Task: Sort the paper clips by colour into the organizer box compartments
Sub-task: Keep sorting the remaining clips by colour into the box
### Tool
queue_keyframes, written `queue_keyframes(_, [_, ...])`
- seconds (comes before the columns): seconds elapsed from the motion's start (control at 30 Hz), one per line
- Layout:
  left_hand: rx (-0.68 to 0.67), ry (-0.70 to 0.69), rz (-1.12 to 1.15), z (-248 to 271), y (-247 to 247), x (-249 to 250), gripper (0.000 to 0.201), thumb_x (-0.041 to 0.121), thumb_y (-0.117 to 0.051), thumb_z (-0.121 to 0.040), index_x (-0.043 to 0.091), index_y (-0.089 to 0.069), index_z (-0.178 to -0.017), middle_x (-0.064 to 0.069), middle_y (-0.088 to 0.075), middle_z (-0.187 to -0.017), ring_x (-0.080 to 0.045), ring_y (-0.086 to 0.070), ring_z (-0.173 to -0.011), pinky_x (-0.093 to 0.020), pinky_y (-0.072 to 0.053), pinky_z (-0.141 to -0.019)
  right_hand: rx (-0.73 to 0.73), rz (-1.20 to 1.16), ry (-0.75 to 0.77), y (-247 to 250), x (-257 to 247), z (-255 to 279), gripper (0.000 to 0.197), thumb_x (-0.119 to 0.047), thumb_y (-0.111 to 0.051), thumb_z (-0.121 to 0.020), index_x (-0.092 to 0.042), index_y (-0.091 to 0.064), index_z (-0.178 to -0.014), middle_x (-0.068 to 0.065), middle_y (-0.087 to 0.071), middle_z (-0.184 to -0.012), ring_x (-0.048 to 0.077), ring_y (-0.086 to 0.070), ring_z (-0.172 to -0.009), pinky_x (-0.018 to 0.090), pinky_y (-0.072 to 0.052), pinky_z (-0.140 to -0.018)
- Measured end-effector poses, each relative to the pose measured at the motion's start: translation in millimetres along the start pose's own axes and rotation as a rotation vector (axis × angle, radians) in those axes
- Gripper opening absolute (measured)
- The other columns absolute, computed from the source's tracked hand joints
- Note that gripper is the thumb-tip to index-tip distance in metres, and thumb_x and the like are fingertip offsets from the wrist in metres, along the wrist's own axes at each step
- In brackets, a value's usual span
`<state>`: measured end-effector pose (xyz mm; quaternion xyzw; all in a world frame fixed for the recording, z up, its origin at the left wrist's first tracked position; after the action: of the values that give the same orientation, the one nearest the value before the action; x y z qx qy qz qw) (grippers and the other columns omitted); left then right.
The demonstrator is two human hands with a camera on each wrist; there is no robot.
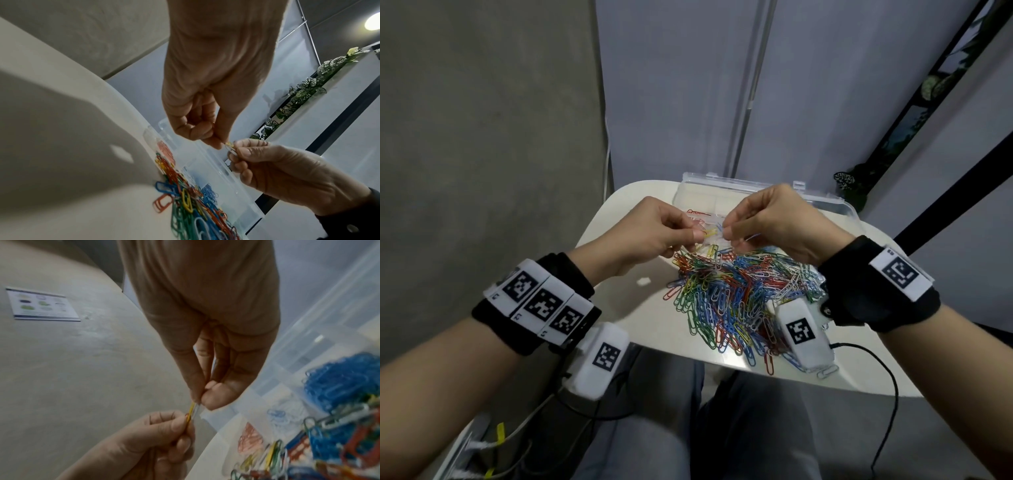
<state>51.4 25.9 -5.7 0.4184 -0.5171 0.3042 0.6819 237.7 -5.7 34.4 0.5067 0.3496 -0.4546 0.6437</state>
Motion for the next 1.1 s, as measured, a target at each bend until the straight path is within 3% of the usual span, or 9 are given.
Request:
queue_keyframes(0.23, [-0.033, -0.045, -0.208, 0.5, 4.2, -5.4, 0.013, 0.015, -0.078, -0.079, 0.003, -0.075, -0.082, -0.007, -0.071, -0.069, -0.007, -0.053, -0.056, -0.017, -0.041, -0.053, 0.276, 0.195, 0.169, 18.5, -10.5, -12.0, 0.007, 0.003, -0.077, -0.073, 0.0, -0.073, -0.077, -0.008, -0.063, -0.048, -0.001, -0.05, -0.041, 0.012, -0.039, -0.043])
queue_keyframes(0.4, [0.008, -0.147, -0.367, -2.7, 3.3, -1.8, 0.015, 0.028, -0.084, -0.073, 0.017, -0.077, -0.081, 0.002, -0.063, -0.061, -0.006, -0.048, -0.055, -0.022, -0.037, -0.056, 0.341, 0.212, 0.176, 21.5, -9.1, -23.8, 0.006, 0.005, -0.076, -0.072, 0.001, -0.073, -0.075, 0.002, -0.064, -0.057, -0.002, -0.049, -0.039, 0.01, -0.039, -0.043])
queue_keyframes(0.53, [0.113, -0.26, -0.396, -12.0, 7.3, 6.8, 0.015, 0.028, -0.081, -0.076, 0.016, -0.077, -0.085, 0.009, -0.059, -0.059, 0.0, -0.044, -0.048, -0.016, -0.033, -0.051, 0.368, 0.241, 0.173, 21.1, -7.1, -31.5, 0.006, 0.004, -0.076, -0.073, 0.001, -0.073, -0.077, 0.003, -0.063, -0.059, 0.001, -0.052, -0.044, 0.01, -0.037, -0.043])
queue_keyframes(0.6, [0.223, -0.268, -0.43, -20.1, 12.4, 6.7, 0.021, 0.03, -0.078, -0.08, 0.016, -0.074, -0.094, 0.01, -0.06, -0.066, -0.001, -0.048, -0.053, -0.022, -0.037, -0.056, 0.383, 0.325, 0.159, 19.6, -5.5, -36.7, 0.008, 0.0, -0.077, -0.074, -0.003, -0.073, -0.08, 0.004, -0.065, -0.065, 0.009, -0.054, -0.051, 0.013, -0.038, -0.044])
queue_keyframes(0.73, [0.328, -0.173, -0.482, -34.2, 20.0, 0.5, 0.047, 0.031, -0.065, -0.09, 0.012, -0.053, -0.132, 0.007, -0.058, -0.079, -0.017, -0.056, -0.078, -0.032, -0.045, -0.07, 0.297, 0.501, 0.153, 8.5, -7.6, -43.9, 0.007, -0.001, -0.075, -0.078, -0.005, -0.075, -0.084, 0.006, -0.068, -0.072, 0.009, -0.056, -0.057, 0.013, -0.039, -0.045])
queue_keyframes(0.83, [0.282, -0.092, -0.502, -43.1, 20.0, -0.2, 0.053, 0.028, -0.058, -0.095, 0.009, -0.044, -0.142, -0.002, -0.06, -0.086, -0.027, -0.058, -0.089, -0.031, -0.042, -0.073, 0.17, 0.667, 0.112, -6.0, -12.9, -51.7, 0.008, 0.0, -0.072, -0.08, -0.005, -0.075, -0.086, 0.005, -0.069, -0.077, 0.007, -0.059, -0.064, 0.015, -0.043, -0.052])
queue_keyframes(0.93, [0.22, -0.056, -0.416, -50.2, 18.8, -1.3, 0.049, 0.025, -0.057, -0.097, 0.012, -0.044, -0.143, -0.006, -0.066, -0.083, -0.019, -0.054, -0.061, -0.026, -0.041, -0.055, 0.16, 0.848, 0.084, -15.9, -18.3, -66.0, 0.013, 0.001, -0.069, -0.08, -0.002, -0.071, -0.094, 0.012, -0.071, -0.089, 0.022, -0.066, -0.079, 0.03, -0.056, -0.068])
queue_keyframes(1.03, [0.195, -0.02, -0.313, -54.7, 18.6, -6.1, 0.047, 0.022, -0.056, -0.097, 0.014, -0.045, -0.142, -0.002, -0.063, -0.073, -0.015, -0.047, -0.054, -0.025, -0.04, -0.047, 0.104, 0.972, 0.019, -20.8, -21.4, -72.1, 0.012, -0.001, -0.065, -0.082, -0.002, -0.06, -0.093, 0.01, -0.061, -0.081, 0.025, -0.058, -0.069, 0.03, -0.049, -0.054])
queue_keyframes(1.1, [0.185, -0.012, -0.265, -56.1, 19.0, -8.9, 0.047, 0.02, -0.056, -0.098, 0.013, -0.045, -0.143, -0.003, -0.061, -0.069, -0.016, -0.047, -0.055, -0.026, -0.04, -0.047, 0.069, 1.052, 0.001, -24.4, -21.6, -72.4, 0.009, -0.005, -0.057, -0.087, -0.007, -0.051, -0.092, 0.009, -0.053, -0.084, 0.026, -0.053, -0.076, 0.031, -0.042, -0.057])
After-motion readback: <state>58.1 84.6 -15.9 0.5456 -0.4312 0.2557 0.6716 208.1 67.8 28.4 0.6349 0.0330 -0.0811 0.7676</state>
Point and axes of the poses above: each hand's wrist, its own z-axis away from the middle knuckle, its own y-axis out of the back of the hand, x = y × z, the point moved 1 cm from there along -z, towards the middle knuckle
